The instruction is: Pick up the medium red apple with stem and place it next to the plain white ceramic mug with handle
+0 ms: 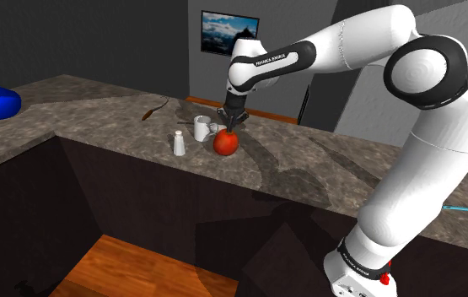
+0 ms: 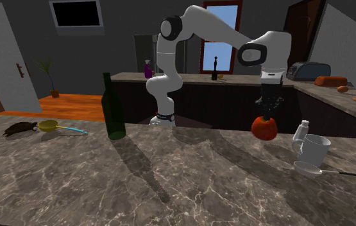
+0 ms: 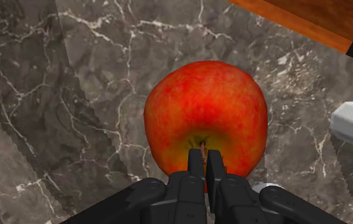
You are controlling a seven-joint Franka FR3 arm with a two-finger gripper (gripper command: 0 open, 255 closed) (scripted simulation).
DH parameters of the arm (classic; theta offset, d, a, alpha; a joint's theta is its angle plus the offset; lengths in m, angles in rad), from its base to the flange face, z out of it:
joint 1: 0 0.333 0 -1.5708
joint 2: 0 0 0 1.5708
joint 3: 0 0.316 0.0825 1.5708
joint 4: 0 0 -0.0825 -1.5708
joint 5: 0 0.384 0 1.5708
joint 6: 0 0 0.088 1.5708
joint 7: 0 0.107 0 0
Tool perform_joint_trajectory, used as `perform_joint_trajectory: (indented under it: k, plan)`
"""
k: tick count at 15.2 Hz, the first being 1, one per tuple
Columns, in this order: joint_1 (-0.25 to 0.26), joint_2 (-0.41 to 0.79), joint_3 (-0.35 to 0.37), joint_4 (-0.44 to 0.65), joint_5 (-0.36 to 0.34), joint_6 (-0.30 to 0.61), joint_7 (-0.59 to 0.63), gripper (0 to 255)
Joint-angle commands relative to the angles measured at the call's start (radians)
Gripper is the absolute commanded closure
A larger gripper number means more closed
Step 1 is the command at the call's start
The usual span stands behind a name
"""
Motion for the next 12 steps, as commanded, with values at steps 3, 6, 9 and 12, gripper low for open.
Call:
perform_joint_trajectory:
  k: [3, 6, 9, 12]
  plan:
    - [0.001, 0.021, 0.0, -0.033, -0.005, 0.054, 0.002, 255]
    - [0.001, 0.021, 0.0, -0.033, -0.005, 0.054, 0.002, 255]
    - [0.001, 0.021, 0.0, -0.033, -0.005, 0.054, 0.002, 255]
    - [0.001, 0.021, 0.0, -0.033, -0.005, 0.054, 0.002, 0]
